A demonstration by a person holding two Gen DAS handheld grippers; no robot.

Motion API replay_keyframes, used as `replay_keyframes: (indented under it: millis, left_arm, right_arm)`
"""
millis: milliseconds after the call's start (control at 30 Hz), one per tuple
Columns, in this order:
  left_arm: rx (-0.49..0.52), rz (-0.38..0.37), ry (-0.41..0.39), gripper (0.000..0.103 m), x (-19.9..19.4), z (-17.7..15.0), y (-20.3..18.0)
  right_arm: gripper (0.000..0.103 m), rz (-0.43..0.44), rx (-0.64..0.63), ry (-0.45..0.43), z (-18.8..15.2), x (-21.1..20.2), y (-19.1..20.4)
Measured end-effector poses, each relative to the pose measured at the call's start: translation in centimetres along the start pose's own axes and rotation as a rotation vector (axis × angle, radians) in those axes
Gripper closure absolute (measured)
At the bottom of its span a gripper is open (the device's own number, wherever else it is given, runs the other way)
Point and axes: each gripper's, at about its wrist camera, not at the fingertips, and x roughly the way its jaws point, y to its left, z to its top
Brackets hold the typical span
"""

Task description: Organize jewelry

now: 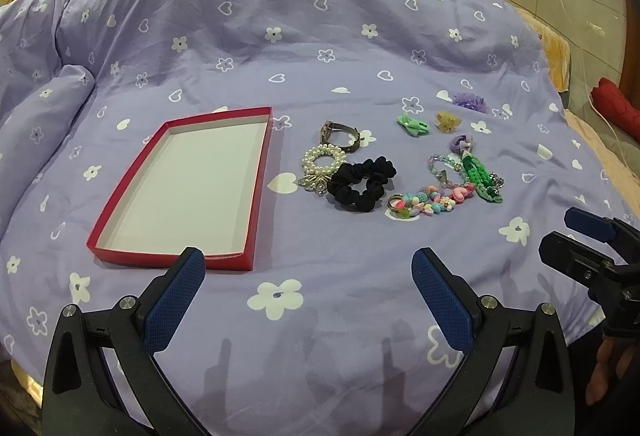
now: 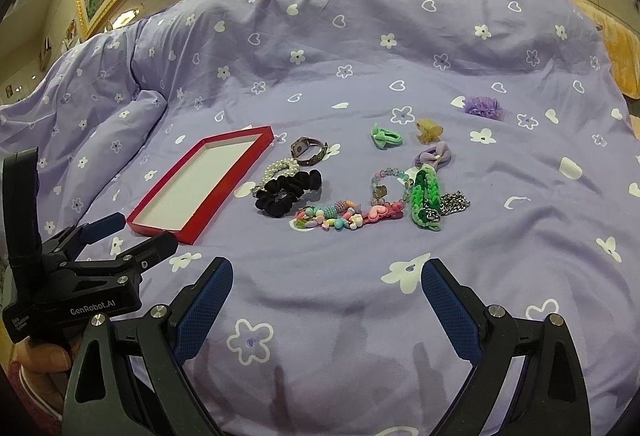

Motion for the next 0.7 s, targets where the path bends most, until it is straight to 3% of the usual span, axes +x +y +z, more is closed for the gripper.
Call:
replay_keyframes:
  millis: [367, 700]
  left_arm:
    - [-0.001, -0.053, 0.05, 0.0, 2.6, 1.5, 0.6]
    - [0.027, -0.11, 0.085, 0.013, 6.4, 4.7, -0.4]
  right_arm:
    - [0.009, 0.009, 0.05, 0.029, 0.9, 1.8, -2.2]
    - [0.036, -0.039, 0.096, 0.05, 4.4, 4.6, -6.0]
